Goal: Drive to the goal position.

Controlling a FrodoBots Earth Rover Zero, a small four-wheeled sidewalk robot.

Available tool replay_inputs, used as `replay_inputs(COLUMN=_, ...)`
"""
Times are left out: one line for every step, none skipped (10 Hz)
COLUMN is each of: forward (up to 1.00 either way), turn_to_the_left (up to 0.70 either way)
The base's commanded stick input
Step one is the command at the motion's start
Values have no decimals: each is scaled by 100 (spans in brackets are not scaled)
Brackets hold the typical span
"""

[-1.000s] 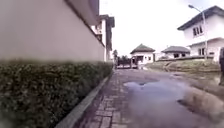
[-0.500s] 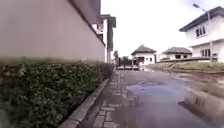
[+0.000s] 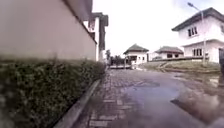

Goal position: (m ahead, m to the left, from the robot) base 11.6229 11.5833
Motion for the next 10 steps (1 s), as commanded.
replay_inputs(forward=69, turn_to_the_left=3)
replay_inputs(forward=69, turn_to_the_left=3)
replay_inputs(forward=69, turn_to_the_left=3)
replay_inputs(forward=69, turn_to_the_left=3)
replay_inputs(forward=69, turn_to_the_left=3)
replay_inputs(forward=69, turn_to_the_left=3)
replay_inputs(forward=69, turn_to_the_left=3)
replay_inputs(forward=69, turn_to_the_left=3)
replay_inputs(forward=69, turn_to_the_left=3)
replay_inputs(forward=69, turn_to_the_left=3)
